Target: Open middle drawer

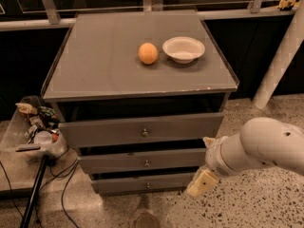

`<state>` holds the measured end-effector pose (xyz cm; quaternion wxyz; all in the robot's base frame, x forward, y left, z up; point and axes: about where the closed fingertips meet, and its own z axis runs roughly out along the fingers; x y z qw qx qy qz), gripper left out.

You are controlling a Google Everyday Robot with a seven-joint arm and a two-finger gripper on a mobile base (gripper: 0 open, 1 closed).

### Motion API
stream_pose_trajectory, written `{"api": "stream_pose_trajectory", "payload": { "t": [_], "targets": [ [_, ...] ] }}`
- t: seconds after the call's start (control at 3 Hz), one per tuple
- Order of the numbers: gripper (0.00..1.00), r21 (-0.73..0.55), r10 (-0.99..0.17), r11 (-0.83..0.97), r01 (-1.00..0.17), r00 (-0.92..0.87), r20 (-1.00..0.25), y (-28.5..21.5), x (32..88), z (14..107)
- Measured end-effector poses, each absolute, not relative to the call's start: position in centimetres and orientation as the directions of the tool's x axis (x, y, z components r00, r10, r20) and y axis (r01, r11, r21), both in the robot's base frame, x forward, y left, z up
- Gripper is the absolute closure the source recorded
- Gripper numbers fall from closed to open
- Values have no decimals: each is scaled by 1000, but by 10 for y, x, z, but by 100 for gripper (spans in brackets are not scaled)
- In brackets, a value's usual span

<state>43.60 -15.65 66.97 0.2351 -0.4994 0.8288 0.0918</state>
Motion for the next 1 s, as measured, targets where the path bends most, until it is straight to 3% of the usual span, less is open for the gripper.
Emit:
{"api": "stream_pose_trajectory", "payload": {
  "t": [0.67, 1.0],
  "targets": [
    [0, -49, -665, 505, -862, -352, -659, -159, 459, 616],
    [0, -124, -677, 425, -896, -224, -702, -155, 459, 597]
  ]
}}
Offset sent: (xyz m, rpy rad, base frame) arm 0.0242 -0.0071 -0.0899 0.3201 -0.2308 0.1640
